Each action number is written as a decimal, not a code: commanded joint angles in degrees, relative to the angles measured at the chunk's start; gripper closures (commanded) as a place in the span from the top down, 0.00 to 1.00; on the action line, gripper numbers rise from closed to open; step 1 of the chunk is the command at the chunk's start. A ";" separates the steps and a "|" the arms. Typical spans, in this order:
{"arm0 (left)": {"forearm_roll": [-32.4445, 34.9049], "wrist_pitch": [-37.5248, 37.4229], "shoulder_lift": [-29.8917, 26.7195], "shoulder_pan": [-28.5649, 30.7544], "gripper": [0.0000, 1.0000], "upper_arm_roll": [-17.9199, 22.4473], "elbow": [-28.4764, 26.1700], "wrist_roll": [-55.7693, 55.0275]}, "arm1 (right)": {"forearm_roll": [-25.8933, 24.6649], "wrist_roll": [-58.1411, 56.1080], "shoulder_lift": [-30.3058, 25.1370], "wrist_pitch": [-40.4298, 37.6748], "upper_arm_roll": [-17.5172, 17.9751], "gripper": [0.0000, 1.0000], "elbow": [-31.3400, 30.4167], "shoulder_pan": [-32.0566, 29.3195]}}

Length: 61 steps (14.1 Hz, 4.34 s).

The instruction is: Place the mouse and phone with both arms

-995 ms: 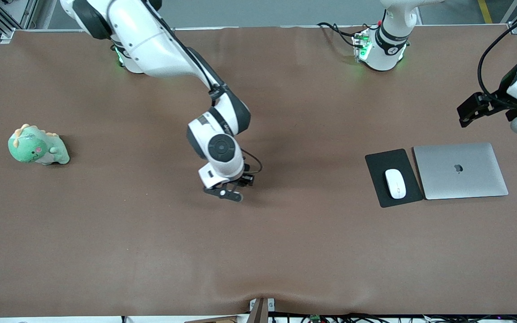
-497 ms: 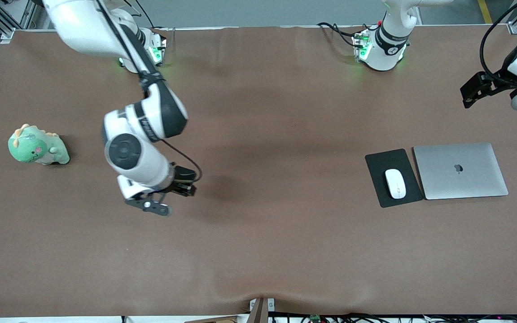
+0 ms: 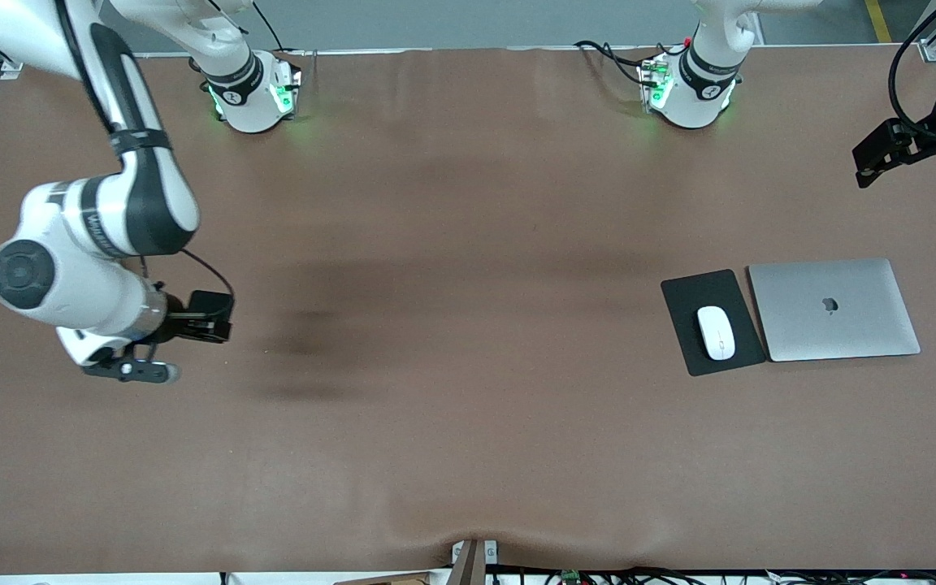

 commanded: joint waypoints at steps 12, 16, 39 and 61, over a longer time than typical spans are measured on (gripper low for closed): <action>-1.10 -0.01 -0.40 -0.28 1.00 0.74 0.61 0.70 | -0.82 -21.48 5.43 16.07 1.26 0.06 -11.45 -15.89; -1.19 -1.06 -0.49 -0.28 1.00 0.74 0.53 0.88 | -0.82 -21.84 9.13 16.77 1.26 0.08 -11.62 -18.88; -6.81 4.30 -1.81 3.32 1.00 -0.14 -3.78 0.09 | -4.34 -22.72 7.21 14.94 1.17 1.00 -13.47 -19.77; -7.34 2.45 -0.23 8.86 1.00 -7.43 -0.62 0.17 | 0.32 -8.33 -17.59 -28.63 0.21 1.00 8.48 -4.56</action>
